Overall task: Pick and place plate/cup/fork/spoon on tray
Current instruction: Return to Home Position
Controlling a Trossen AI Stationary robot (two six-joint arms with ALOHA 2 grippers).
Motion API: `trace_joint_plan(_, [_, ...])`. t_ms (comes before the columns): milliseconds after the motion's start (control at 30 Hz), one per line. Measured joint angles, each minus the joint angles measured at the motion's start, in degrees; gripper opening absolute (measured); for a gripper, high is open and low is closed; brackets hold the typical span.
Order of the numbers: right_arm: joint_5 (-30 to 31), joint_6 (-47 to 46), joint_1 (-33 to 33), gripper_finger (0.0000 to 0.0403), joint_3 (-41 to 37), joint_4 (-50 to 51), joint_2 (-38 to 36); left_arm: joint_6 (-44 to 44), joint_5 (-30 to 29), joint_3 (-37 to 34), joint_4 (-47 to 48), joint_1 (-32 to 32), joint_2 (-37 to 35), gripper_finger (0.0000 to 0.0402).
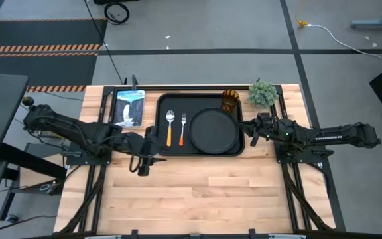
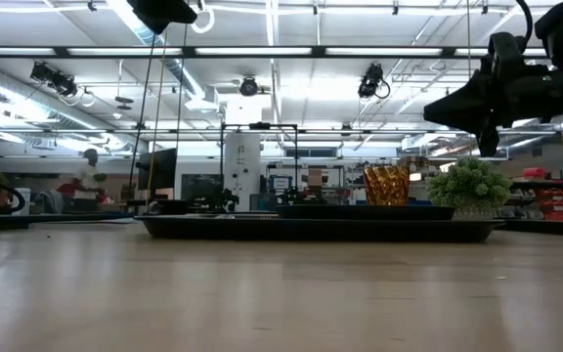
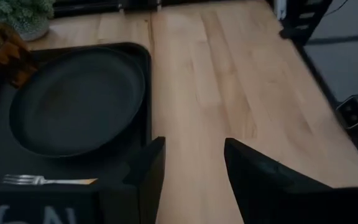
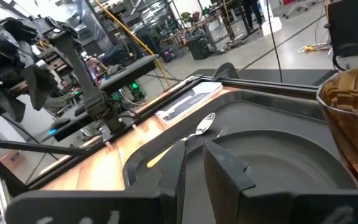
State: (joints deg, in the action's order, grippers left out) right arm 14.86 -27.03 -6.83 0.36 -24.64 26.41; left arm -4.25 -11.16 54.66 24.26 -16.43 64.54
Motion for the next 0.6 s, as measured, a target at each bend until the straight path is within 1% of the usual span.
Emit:
trace_joint_plan(167, [0.1, 0.1, 0.0, 0.0064, 0.0, 0.0, 0.1, 0.0, 2.0, -5.1, -4.5, 0.0, -4.6, 0.0174])
trace_joint_plan(433, [0.0, 1.6, 0.0, 0.0064, 0.0, -0.1, 0.1, 0.4, 2.1, -11.8, -11.0, -1.8, -11.8, 0.0174])
trace_joint_plan(600, [0.1, 1.7, 0.0, 0.0064, 0.0, -0.1, 0.1, 0.5, 2.2, -16.7, -15.9, -3.1, -15.1, 0.0174])
